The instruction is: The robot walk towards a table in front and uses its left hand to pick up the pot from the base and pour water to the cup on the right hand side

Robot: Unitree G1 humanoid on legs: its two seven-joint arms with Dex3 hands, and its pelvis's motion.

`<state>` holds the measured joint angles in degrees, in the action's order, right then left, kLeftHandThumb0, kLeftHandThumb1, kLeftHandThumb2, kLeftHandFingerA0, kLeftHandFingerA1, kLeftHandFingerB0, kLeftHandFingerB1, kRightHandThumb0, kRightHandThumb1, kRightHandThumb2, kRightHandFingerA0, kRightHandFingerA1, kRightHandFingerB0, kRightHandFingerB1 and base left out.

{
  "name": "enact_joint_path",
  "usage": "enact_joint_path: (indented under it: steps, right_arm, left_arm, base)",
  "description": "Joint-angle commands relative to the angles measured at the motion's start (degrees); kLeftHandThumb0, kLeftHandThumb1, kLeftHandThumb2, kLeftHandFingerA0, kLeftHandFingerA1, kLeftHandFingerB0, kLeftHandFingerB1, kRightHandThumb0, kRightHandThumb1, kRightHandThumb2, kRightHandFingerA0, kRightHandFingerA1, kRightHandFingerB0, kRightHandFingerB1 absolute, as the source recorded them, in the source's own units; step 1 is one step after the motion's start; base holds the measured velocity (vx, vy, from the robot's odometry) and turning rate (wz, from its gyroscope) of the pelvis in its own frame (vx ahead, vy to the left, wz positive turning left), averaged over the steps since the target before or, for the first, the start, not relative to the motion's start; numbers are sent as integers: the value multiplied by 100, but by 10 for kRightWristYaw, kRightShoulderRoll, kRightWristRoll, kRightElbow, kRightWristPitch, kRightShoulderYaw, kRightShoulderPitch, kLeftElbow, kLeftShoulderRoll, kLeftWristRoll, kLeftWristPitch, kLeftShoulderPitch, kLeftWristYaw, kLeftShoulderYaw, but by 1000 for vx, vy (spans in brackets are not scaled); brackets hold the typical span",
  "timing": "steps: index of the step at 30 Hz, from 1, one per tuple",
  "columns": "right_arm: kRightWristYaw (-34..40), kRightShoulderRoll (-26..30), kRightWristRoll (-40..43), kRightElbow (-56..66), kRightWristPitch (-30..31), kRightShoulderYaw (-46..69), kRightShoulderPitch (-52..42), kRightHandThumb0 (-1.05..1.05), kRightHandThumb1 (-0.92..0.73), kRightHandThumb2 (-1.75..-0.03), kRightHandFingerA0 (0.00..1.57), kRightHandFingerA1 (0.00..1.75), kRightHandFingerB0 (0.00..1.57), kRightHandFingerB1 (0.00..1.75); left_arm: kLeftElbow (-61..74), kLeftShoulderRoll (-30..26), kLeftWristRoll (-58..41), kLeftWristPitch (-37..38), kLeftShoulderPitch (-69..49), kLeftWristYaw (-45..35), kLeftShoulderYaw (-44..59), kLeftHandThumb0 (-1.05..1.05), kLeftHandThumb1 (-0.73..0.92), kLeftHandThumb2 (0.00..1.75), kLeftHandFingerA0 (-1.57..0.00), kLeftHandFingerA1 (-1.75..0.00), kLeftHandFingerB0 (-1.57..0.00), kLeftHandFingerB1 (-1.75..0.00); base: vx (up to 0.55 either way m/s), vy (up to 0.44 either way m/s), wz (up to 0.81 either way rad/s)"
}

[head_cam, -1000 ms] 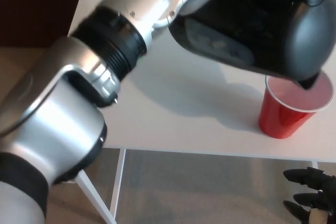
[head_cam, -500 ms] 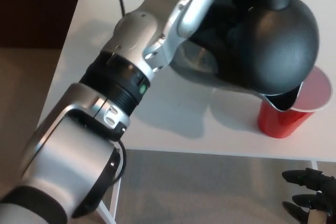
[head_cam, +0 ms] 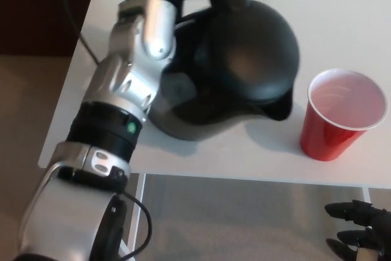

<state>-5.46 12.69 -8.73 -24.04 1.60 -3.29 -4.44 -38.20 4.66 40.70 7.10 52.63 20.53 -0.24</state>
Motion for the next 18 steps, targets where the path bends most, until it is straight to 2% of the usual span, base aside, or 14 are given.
enact_joint_path:
  steps: [1, 7, 13, 14, 15, 18]
  right_arm:
    - [18, 0, -4, 11, 7, 7, -21, -26, -59, -57, 45, 41, 53, 40]
    - [16, -1, -1, 10, 6, 9, -15, -26, -58, -57, 47, 42, 53, 41]
    - [13, 0, 0, 18, 3, 10, -24, -26, -59, -57, 45, 41, 53, 41]
    - [13, 0, -1, 18, 5, 10, -24, -27, -59, -57, 47, 42, 53, 40]
    - [14, -1, -1, 17, 6, 10, -23, -26, -58, -57, 49, 43, 54, 40]
    - [15, -2, 0, 16, 6, 11, -22, -26, -58, -57, 49, 43, 54, 40]
  left_arm:
    - [111, 23, -346, -213, -55, -115, 236, -9, 69, 77, -72, -169, -70, -131]
    - [107, 30, -346, -227, -59, -108, 262, -10, 72, 73, -75, -169, -71, -132]
    - [102, 42, -354, -224, -75, -108, 288, -8, 68, 80, -71, -172, -68, -136]
    - [97, 47, -361, -228, -79, -103, 298, -7, 65, 85, -75, -174, -68, -139]
    - [89, 48, -366, -230, -82, -100, 307, -8, 69, 79, -74, -175, -65, -144]
    - [82, 50, -367, -236, -83, -101, 318, -8, 69, 79, -74, -175, -65, -144]
  base:
    - [0, 0, 0]
    - [0, 0, 0]
    - [0, 0, 0]
    - [0, 0, 0]
    - [0, 0, 0]
    - [0, 0, 0]
